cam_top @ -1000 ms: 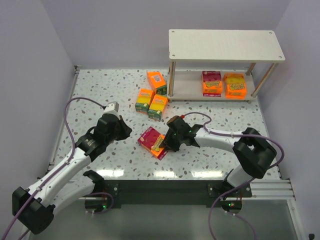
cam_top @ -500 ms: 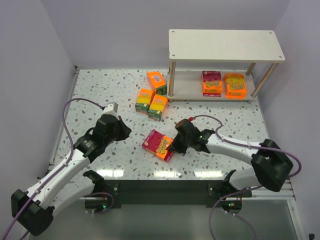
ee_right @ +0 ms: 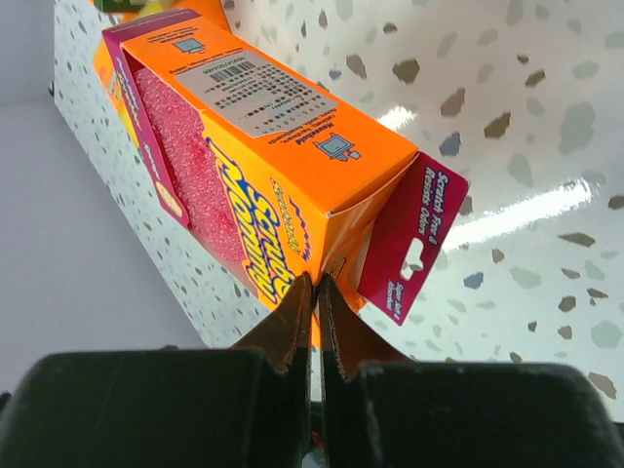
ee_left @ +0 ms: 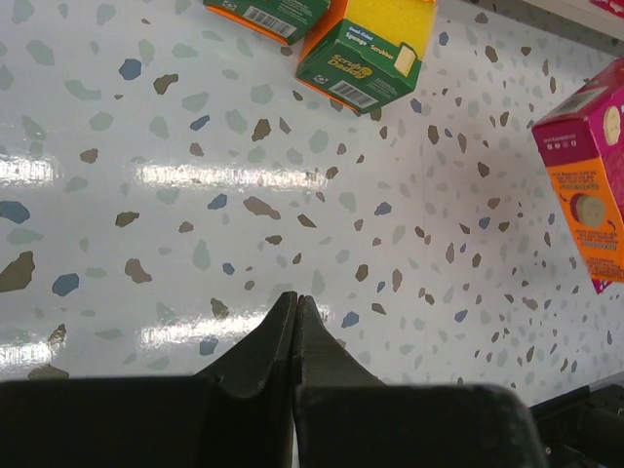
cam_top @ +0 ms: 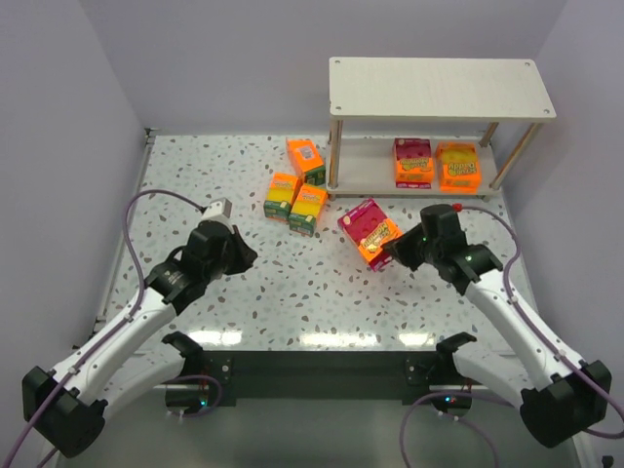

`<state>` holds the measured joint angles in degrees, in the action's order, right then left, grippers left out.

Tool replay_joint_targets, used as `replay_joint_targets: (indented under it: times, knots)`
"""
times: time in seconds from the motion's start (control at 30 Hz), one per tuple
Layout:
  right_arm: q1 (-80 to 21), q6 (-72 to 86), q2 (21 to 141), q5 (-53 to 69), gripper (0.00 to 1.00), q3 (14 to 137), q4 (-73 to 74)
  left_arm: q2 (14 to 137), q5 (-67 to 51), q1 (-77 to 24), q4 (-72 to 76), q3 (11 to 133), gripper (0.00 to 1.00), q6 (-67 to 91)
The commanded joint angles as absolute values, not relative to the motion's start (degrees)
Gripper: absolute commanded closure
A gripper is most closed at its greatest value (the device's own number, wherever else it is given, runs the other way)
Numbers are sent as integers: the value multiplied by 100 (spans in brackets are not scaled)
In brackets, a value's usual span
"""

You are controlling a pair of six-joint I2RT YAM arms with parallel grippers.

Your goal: Place and organize the cleaning sponges onto the shelf

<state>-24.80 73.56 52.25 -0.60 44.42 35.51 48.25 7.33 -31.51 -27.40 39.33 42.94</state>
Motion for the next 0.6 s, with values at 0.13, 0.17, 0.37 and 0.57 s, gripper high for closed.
replay_joint_targets:
  times: [0.13,0.17,0.37,0.57]
  knots:
    - [-1846,7364,6467,-413,100,5624,2989,4904,528,-3103,-2707,4377,100,4254]
    - [-1802,7435,6591,-500,100,5825,2893,4904,501,-3103,-2716,4386,100,4245]
    - [-1661,7971,7847,-527,100,6468,2101,4913,439,-3103,-2769,4473,100,4245]
    - [-1644,8525,8946,-853,100,7092,1592,4983,510,-3103,-2856,4605,100,4254]
